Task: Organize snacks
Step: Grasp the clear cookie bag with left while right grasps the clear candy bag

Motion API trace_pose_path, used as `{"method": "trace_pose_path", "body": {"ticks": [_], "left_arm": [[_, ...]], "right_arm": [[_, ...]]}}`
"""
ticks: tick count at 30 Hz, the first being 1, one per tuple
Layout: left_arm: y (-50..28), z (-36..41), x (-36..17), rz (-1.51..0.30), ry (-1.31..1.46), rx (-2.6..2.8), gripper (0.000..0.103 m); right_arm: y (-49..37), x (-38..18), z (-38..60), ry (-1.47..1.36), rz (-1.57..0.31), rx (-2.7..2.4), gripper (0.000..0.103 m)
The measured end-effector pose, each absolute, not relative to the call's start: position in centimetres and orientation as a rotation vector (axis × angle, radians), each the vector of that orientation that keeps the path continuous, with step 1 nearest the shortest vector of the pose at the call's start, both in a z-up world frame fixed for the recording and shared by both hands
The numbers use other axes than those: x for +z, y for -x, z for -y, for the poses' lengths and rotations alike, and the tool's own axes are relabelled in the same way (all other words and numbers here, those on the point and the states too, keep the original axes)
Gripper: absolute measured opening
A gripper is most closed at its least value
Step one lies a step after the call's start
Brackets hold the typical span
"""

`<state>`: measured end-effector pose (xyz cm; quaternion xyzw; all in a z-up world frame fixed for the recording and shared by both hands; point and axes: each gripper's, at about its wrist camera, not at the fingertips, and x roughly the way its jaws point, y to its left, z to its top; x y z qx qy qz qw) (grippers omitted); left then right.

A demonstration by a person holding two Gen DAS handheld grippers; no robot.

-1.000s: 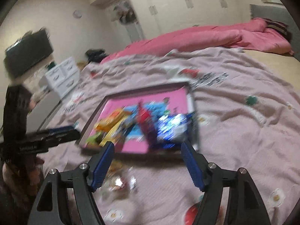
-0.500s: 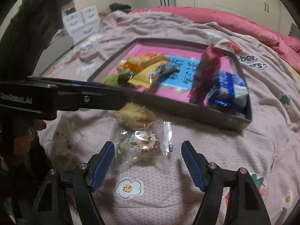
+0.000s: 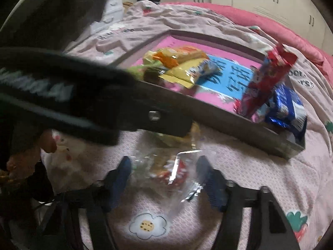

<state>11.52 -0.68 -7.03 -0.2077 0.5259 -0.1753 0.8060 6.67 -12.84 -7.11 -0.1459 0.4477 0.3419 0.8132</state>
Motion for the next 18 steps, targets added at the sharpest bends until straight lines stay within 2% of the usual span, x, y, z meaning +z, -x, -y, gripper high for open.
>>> {"method": "trace_pose_path", "body": {"ticks": [2, 10, 15, 18], "left_arm": [[-11.8, 0.5, -7.4, -1.127, 0.479, -0.384, 0.074], [-12.7, 0.8, -8.0, -1.131, 0.55, -0.414, 0.072], [-12.8, 1.0, -8.1, -1.124, 0.544, -0.426, 0.058], [-12.8, 0.9, -7.8, -1.116, 0.558, -0.441, 0.053]], "right_arm": [[-6.7, -7.3, 12.8, 0.31, -0.965, 0.74, 0.053], [-7.1, -6.8, 14.0, 0.255, -0.98, 0.742, 0.05], [-7.7, -6.4, 14.9, 0.21, -0.99, 0.718, 0.049], [-7.8, -6.1, 15.5, 0.191, -0.986, 0.714, 0.049]]}}
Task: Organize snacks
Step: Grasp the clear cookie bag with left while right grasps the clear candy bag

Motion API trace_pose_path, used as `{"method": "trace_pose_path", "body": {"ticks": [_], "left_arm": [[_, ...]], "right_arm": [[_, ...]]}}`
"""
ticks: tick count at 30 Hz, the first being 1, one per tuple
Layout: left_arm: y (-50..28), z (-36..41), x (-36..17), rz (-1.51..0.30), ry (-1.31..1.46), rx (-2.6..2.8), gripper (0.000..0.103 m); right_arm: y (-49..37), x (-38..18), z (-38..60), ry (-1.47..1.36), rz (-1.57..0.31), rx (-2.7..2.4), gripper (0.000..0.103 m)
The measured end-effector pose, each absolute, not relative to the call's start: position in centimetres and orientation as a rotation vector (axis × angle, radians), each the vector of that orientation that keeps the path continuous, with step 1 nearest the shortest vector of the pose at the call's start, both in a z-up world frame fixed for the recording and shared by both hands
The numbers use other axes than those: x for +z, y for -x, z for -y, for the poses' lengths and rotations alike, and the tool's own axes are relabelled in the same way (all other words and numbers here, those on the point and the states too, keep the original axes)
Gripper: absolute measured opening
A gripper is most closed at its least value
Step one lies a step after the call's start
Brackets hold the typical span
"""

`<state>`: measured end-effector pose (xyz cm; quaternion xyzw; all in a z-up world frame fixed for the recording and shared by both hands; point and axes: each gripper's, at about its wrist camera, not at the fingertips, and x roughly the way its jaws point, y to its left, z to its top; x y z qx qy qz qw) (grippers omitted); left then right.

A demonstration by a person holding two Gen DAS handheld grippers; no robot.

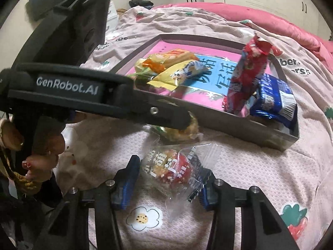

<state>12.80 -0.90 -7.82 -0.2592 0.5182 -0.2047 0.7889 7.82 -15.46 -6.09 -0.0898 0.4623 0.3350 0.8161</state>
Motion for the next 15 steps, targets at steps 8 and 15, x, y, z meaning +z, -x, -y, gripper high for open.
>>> {"method": "trace_pose_path", "body": {"ticks": [8, 15], "left_arm": [[-11.9, 0.0, -6.1, -1.073, 0.572, -0.451, 0.052], [-10.9, -1.5, -3.2, -0.989, 0.532, -0.409, 0.052]], "right_arm": [[-7.2, -4.7, 16.3, 0.152, -0.942, 0.72, 0.047], [-7.2, -4.2, 16.8, 0.144, -0.926, 0.709, 0.04]]}}
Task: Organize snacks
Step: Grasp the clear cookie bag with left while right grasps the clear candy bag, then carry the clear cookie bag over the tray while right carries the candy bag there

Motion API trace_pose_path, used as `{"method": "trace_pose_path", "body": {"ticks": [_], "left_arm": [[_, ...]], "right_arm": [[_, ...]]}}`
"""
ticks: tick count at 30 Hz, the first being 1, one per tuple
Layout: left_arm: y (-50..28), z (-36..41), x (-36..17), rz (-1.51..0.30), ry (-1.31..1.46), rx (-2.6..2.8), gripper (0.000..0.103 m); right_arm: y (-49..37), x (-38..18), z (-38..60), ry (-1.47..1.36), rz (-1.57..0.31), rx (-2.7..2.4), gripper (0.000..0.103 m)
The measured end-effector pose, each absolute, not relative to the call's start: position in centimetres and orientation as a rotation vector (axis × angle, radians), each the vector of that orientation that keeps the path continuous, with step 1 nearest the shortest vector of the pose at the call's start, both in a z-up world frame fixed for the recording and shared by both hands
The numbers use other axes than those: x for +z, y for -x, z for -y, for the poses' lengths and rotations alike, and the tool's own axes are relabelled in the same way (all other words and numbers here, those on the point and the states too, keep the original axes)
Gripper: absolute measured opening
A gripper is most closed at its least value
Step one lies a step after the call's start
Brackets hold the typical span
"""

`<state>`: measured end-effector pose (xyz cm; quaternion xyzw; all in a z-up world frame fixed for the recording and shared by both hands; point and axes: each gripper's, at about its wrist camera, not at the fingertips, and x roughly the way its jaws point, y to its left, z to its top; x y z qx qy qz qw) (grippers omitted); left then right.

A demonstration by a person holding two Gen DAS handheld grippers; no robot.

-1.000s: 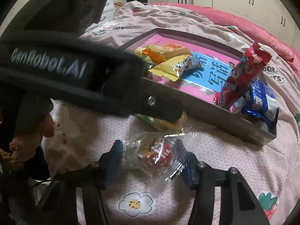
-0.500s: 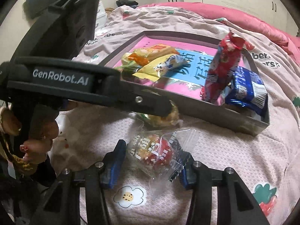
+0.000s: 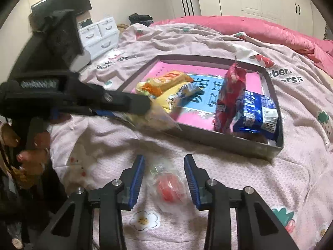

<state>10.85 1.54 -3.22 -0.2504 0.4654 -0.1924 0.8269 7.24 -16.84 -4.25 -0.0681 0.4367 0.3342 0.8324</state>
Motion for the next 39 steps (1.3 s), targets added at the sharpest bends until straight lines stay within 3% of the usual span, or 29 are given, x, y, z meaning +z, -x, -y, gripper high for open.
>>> {"method": "trace_pose_path", "body": {"ticks": [6, 10, 13, 15, 17, 19, 30, 39], "left_arm": [[-10.7, -3.0, -2.3, -0.956, 0.55, -0.397, 0.052], [-10.5, -3.3, -2.0, -0.947, 0.557, -0.4, 0.052], [-10.5, -3.4, -1.8, -0.941, 0.561, -0.4, 0.052], [-10.4, -3.5, -1.6, -0.933, 0.56, -0.396, 0.052], [-10.4, -3.7, -1.4, -0.925, 0.559, -0.394, 0.052], [-10.2, -3.9, -1.0, -0.915, 0.554, -0.391, 0.052], [-9.8, -5.4, 2.4, -0.788, 0.466, -0.304, 0.052], [-10.7, -6.1, 1.7, -0.773, 0.412, -0.228, 0.052]], "right_arm": [[-8.0, -4.7, 17.6, 0.103, -0.965, 0.724, 0.041], [-8.3, -5.9, 17.1, 0.152, -1.015, 0.692, 0.054], [-8.5, -6.8, 16.5, 0.208, -1.037, 0.666, 0.055], [-8.5, -7.1, 16.5, 0.225, -1.037, 0.665, 0.054], [-8.5, -7.0, 16.6, 0.242, -1.026, 0.647, 0.042], [-8.6, -6.8, 17.0, 0.224, -1.019, 0.646, 0.04], [-8.2, -1.0, 17.4, 0.104, -0.768, 0.719, 0.039], [-11.1, 0.3, 15.8, 0.08, -0.71, 0.701, 0.038]]}}
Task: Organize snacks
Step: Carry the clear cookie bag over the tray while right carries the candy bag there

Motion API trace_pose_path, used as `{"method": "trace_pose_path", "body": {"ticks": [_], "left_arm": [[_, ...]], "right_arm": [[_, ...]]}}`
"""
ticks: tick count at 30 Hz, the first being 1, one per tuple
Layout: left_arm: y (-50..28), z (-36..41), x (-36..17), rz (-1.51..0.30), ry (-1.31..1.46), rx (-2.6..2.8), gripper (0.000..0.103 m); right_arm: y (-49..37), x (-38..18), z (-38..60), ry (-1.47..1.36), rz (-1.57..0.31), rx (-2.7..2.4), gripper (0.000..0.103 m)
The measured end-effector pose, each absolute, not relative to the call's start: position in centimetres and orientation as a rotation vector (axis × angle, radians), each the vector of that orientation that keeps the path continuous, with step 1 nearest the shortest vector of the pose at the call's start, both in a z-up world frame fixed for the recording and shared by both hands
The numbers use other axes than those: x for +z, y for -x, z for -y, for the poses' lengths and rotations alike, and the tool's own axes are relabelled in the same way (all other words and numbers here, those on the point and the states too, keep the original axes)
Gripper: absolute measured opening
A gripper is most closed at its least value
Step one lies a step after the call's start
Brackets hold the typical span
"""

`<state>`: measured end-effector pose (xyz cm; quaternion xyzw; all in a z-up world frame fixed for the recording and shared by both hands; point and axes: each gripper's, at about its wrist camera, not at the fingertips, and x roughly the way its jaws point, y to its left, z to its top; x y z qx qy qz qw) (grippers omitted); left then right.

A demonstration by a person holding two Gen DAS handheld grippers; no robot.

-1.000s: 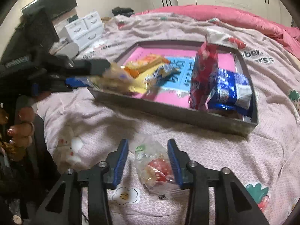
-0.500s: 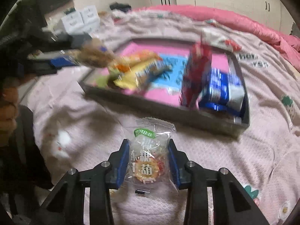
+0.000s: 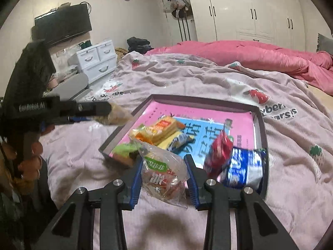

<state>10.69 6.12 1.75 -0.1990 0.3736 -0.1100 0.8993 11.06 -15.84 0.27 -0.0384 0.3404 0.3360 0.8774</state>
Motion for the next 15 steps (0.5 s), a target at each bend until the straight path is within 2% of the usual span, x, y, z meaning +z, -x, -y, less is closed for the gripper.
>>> {"method": "trace_pose_path", "body": {"ticks": [15], "left_arm": [[-12.3, -5.8, -0.8, -0.815, 0.314, -0.139, 0.052]], "right_arm": [[-14.3, -2.3, 14.9, 0.119, -0.75, 0.641, 0.038]]}}
